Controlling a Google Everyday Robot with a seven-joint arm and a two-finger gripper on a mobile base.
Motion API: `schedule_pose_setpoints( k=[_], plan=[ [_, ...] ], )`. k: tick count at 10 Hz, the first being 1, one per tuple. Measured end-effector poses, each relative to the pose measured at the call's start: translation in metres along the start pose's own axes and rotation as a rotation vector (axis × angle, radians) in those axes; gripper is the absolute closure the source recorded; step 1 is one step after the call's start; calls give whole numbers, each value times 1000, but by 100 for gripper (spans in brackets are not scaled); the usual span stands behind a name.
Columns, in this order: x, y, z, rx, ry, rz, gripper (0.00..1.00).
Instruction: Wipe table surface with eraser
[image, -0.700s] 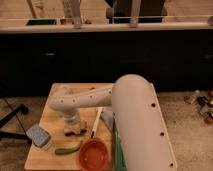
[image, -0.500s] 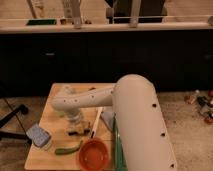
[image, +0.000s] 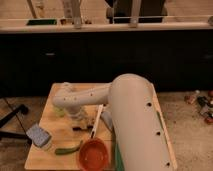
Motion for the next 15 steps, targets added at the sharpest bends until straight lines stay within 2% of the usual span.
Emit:
schedule_pose_setpoints(
  k=[2,4,6,7,9,11,14,15],
  plan=[
    [-1,-11,-4,42,9,40,100],
    [-6,-16,-6,66,-4,54,100],
    [-28,-17,-11,79,-32,24,100],
    [-40,-14,-14,80,-46,-19,100],
    [-58,1,-19,66,-72,-150,100],
    [-59,16,-19,41,-82,-238,100],
    [-45,30,-14,3,-67,-258,100],
    [-32,30,-10,-6,-42,-233,100]
  ],
)
